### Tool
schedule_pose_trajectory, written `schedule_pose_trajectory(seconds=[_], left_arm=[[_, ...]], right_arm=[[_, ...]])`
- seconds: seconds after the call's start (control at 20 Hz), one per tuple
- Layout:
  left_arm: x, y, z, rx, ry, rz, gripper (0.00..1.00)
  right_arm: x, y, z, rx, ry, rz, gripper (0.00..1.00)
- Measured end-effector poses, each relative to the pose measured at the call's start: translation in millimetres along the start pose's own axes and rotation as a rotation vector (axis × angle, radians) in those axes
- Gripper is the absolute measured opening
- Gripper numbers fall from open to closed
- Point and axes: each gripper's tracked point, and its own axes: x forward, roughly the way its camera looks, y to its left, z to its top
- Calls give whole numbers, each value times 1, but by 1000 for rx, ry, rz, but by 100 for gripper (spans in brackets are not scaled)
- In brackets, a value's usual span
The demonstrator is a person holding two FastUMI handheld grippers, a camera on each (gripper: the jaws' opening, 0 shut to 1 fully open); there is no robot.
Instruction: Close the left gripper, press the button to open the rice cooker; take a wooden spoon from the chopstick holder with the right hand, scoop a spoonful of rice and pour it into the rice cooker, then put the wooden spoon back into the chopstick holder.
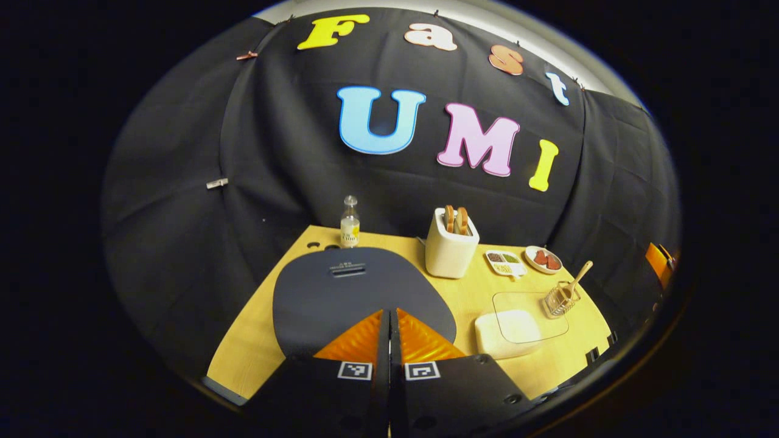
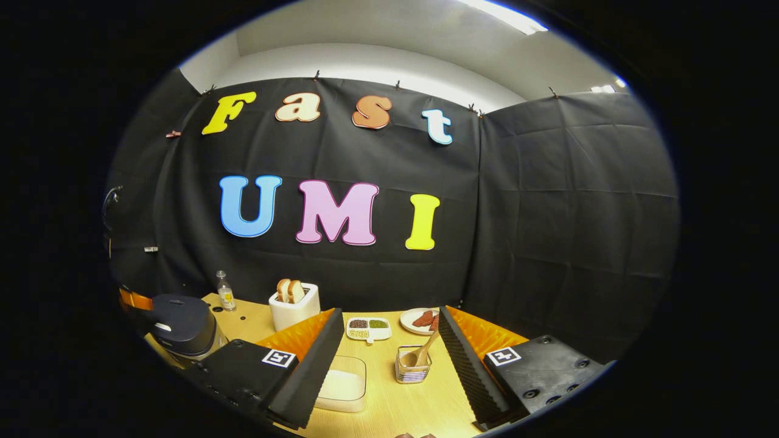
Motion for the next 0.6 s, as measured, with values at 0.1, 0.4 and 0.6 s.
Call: schedule_pose_trajectory(seconds=[0.1,0.4,0.6], left_arm=[[7,2,-9,-9,29,-4,6],[18,-1,-34,-39,103,-7,6],[19,-1,-41,-24,116,23,6]], right_arm=[[2,-3,-4,-4,14,-9,98],[2,-10,-14,7,49,-33,98],[2,-14,-23,8,73,-39,98]])
